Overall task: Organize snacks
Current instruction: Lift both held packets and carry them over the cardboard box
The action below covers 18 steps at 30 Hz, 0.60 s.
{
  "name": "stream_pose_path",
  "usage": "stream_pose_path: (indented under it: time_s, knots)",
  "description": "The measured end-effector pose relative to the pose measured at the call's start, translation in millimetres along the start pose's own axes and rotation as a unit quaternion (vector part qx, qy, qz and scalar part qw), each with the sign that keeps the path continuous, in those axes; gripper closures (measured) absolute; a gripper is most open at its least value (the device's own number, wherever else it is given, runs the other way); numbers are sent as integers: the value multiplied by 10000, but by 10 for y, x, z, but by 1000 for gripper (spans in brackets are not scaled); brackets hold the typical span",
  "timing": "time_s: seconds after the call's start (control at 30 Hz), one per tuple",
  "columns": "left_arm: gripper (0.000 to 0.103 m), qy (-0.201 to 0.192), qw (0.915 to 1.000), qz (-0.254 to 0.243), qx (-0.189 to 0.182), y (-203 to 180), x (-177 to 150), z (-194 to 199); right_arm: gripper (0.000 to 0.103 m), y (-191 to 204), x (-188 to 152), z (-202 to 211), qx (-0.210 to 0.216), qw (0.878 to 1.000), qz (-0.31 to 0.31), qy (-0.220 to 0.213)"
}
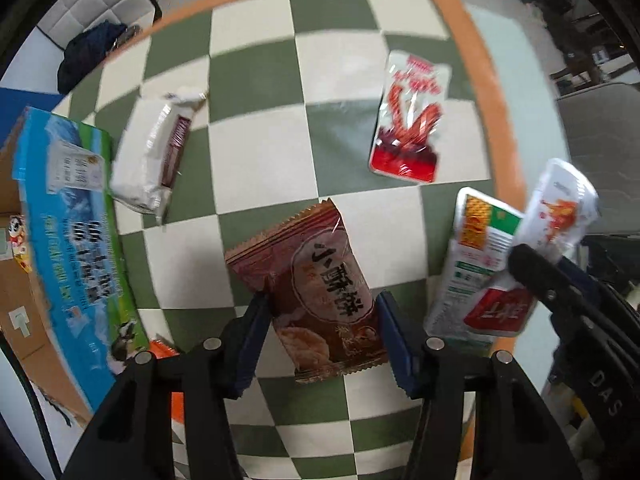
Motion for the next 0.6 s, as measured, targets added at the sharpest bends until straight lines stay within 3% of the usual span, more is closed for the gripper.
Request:
stream_pose_path:
  time_s: [0.17, 0.33, 0.6]
  knots:
    - [51, -442, 9989, -31, -136, 238, -200, 505, 66, 273, -97, 363, 359, 9991, 147, -169]
    - [51, -792, 9967, 34, -159, 765, -327, 996, 66, 832, -272, 656, 711, 9960, 465, -294]
    - [51, -1029, 9934, 512, 47, 2044, -596, 1322, 66, 2297, -696, 819, 1277, 9833, 1283, -204]
Point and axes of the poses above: each gripper's, at about its wrist camera, not at the fingertips, and z roughly against the way its jaws point, y to its left, x to its top, the point moved 8 cm from there along -z, roughly the way its jaws point, and after that the axes turned 8 degrees about y, right-handed, at the moved point
